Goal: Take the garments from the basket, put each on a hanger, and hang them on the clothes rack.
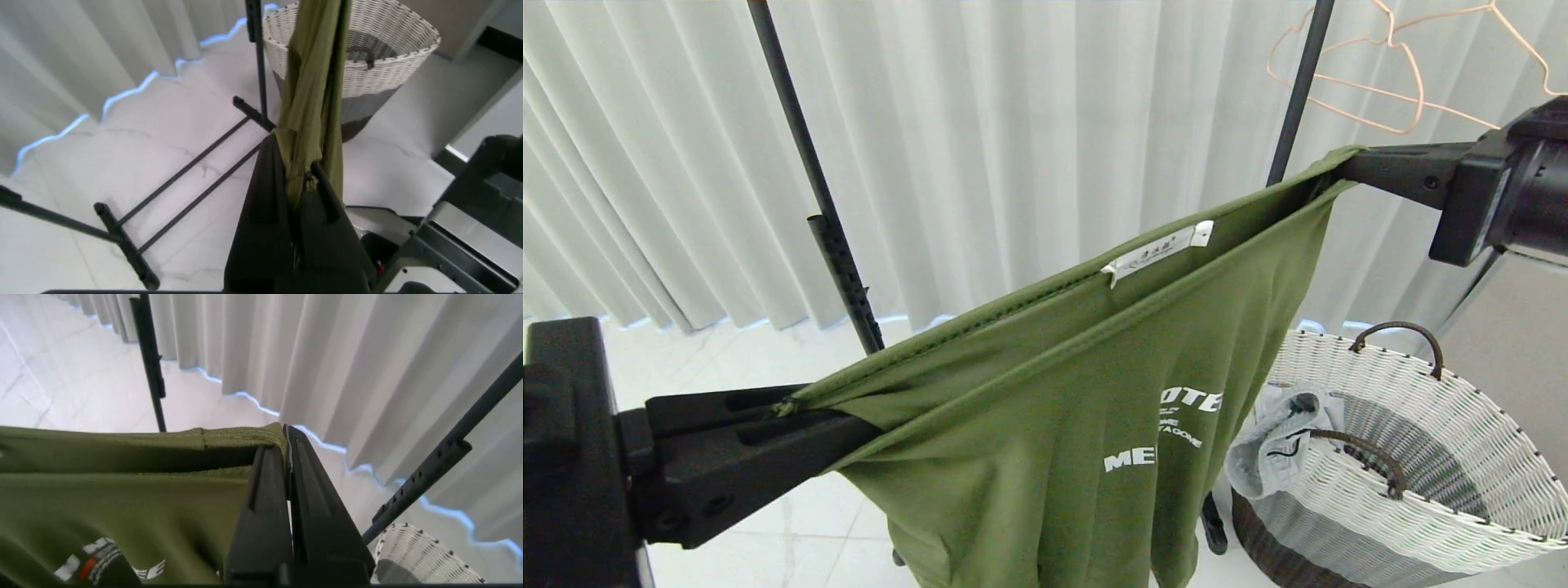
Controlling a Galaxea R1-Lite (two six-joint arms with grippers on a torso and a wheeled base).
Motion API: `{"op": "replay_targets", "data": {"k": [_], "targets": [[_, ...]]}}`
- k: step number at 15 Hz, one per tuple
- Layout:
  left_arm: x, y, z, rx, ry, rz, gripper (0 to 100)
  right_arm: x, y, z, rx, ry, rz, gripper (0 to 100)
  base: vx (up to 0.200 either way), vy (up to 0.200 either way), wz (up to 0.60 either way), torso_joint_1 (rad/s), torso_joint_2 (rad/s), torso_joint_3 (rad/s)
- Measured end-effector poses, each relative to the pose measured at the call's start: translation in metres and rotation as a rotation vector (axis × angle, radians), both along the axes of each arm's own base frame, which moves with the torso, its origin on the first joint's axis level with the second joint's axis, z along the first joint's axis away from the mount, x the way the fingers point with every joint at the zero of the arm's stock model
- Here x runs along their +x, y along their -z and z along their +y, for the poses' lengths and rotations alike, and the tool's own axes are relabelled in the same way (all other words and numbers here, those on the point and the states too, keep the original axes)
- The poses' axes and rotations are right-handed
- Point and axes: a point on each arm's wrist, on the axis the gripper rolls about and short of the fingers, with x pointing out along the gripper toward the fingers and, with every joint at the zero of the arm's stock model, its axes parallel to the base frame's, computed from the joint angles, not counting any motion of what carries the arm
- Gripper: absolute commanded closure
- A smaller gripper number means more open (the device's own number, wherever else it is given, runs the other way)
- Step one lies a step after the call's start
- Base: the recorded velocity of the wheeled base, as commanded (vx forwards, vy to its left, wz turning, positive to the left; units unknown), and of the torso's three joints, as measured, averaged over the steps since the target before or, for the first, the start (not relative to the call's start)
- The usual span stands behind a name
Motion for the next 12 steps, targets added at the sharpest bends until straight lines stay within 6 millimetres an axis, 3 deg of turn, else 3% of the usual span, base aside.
{"op": "replay_targets", "data": {"k": [4,7,12], "targets": [[-0.001,0.0,0.0,0.0,0.011,-0.001,100,0.001,0.002,-0.002,-0.016,0.013,0.019,100,0.0,0.0,0.0,0.0,0.0,0.0],[0.009,-0.005,0.002,-0.009,-0.061,-0.009,100,-0.001,0.0,-0.02,-0.059,0.077,0.091,100,0.0,0.0,0.0,0.0,0.0,0.0],[0.046,-0.036,-0.008,-0.058,-0.218,-0.08,100,-0.038,-0.011,-0.049,-0.098,0.094,0.18,100,0.0,0.0,0.0,0.0,0.0,0.0]]}}
